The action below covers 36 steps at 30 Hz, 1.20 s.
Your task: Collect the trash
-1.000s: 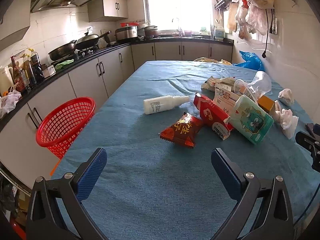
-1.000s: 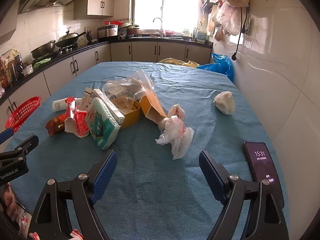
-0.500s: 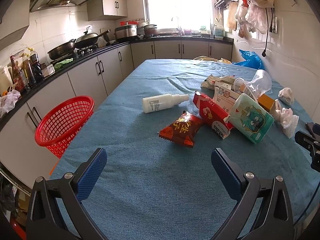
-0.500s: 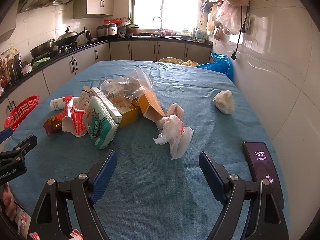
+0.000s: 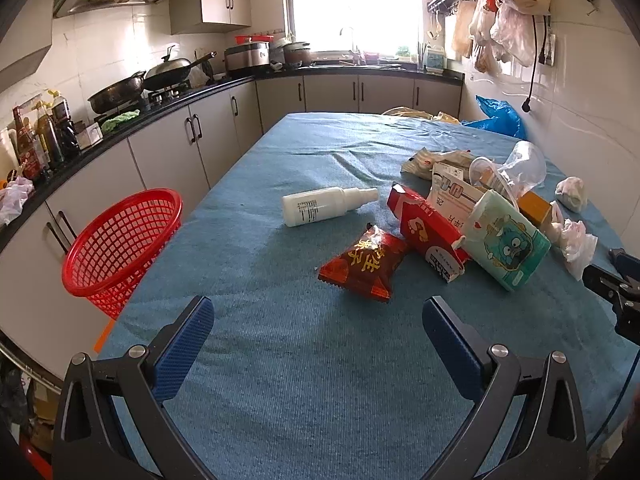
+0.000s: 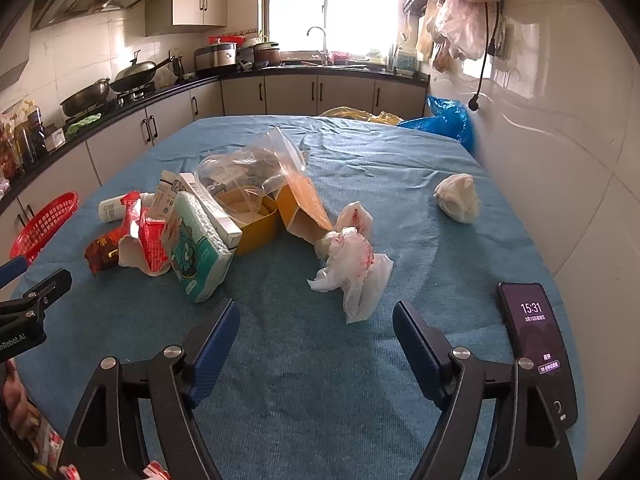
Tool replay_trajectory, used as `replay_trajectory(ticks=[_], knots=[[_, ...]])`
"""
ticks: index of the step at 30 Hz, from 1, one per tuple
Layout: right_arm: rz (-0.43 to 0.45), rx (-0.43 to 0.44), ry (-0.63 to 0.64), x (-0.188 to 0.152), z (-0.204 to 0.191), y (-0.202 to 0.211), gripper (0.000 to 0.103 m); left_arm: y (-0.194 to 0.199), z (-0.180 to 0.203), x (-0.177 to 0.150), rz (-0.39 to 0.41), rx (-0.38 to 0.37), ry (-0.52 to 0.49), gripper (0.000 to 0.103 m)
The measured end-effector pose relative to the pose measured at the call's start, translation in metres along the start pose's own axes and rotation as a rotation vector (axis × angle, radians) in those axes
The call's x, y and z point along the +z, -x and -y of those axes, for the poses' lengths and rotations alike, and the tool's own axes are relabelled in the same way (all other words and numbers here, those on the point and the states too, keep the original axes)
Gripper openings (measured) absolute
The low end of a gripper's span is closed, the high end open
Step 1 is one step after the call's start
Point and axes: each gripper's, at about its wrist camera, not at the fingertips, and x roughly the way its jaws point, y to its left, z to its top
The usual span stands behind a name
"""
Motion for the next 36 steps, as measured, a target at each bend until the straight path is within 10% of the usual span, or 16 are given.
replay_trajectory(ticks=[19, 36], knots=[[-0.014, 0.112, -0.175, 0.023, 0.053, -0.019, 0.072, -0.029, -0.018, 0.032, -0.11, -0.181, 0.045, 0.099], [-0.133, 0.155, -0.174, 0.036, 0.055, -0.074, 0.061, -0.101, 0.02, 0.047, -0.234, -0.159, -0.111, 0.08]])
